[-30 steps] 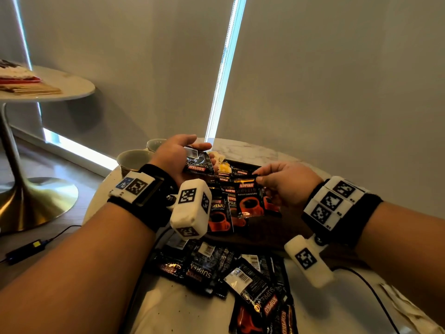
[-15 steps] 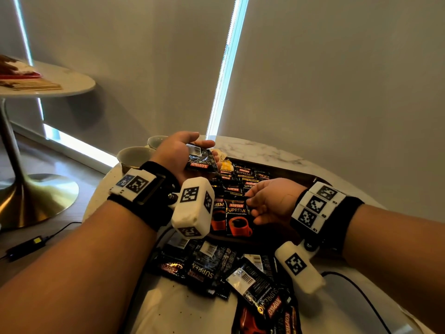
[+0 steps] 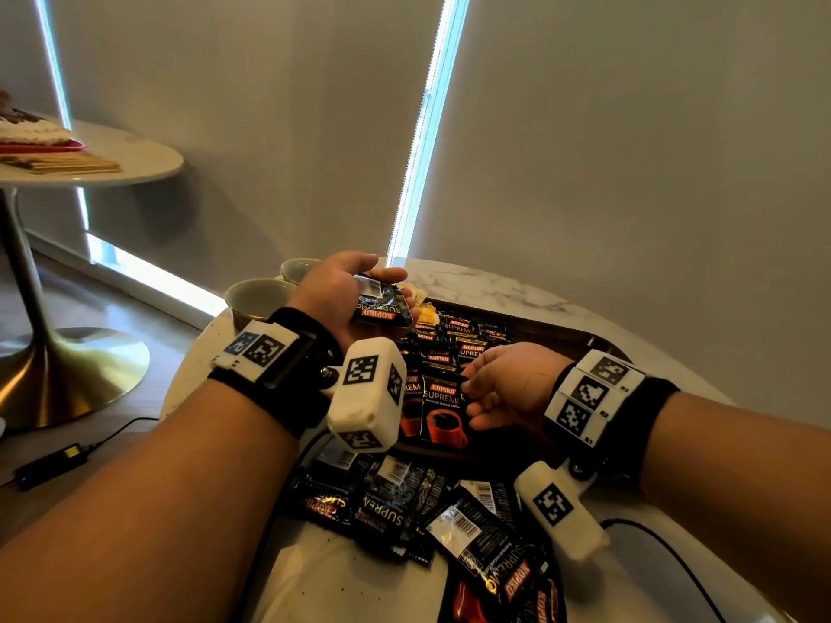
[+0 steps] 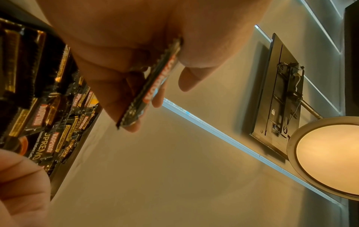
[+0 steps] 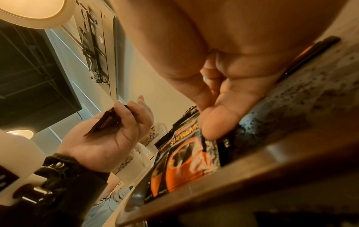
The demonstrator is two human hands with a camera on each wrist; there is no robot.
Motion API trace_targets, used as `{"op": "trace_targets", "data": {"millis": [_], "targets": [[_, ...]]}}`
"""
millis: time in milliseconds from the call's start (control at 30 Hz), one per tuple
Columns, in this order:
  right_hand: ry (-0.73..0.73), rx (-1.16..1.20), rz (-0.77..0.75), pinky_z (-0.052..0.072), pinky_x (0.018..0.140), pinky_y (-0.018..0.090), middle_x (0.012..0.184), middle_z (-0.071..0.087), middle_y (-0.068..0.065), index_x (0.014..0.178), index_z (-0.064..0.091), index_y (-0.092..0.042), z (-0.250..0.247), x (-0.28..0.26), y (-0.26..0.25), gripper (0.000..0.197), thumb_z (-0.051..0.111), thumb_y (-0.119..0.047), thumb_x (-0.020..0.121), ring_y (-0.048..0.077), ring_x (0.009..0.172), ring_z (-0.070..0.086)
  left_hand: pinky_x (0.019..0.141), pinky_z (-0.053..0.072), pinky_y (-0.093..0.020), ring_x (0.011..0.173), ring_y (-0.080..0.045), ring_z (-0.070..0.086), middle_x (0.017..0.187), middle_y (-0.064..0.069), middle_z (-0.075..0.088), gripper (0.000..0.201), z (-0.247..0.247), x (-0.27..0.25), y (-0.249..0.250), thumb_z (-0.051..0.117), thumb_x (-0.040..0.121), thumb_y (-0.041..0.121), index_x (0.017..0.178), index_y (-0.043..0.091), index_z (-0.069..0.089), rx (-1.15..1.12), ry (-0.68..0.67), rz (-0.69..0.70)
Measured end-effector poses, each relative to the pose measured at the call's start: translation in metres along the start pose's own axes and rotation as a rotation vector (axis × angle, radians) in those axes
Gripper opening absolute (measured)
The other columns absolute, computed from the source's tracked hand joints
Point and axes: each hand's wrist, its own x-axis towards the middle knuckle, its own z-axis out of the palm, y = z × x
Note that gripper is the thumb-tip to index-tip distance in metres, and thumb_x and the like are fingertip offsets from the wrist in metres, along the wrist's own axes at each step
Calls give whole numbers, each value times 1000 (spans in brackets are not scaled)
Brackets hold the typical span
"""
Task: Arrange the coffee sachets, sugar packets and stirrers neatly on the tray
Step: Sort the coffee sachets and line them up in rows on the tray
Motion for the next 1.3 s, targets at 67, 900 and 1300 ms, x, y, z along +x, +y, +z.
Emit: {"op": "trace_targets", "data": {"millis": [67,900,1300], "targets": [[18,-30,-11,60,52,32,73,58,10,106,57,-3,0,1,2,19,53,10,94,19,58,60,51,58,-33,73,-26,59,85,-16,59,35,-1,1,0,39,102,29,108,0,60,6,3,0],[41,-104,-499,44,44,24,79,63,9,97,63,-14,-12,-29,-4,17,69,-1,87,11,48,53,42,53,-29,83,-32,65,116,-21,62,32,7,-7,-7,36,104,10,125,10,61,332,-47,28],[36,-52,-726,46,54,19,79,61,6,104,65,-22,-4,-37,2,37,71,7,81,10,61,58,70,45,-28,76,-23,56,87,-14,66,11,-4,18,-21,60,92,2,96,9,66,320,-56,-27]]}}
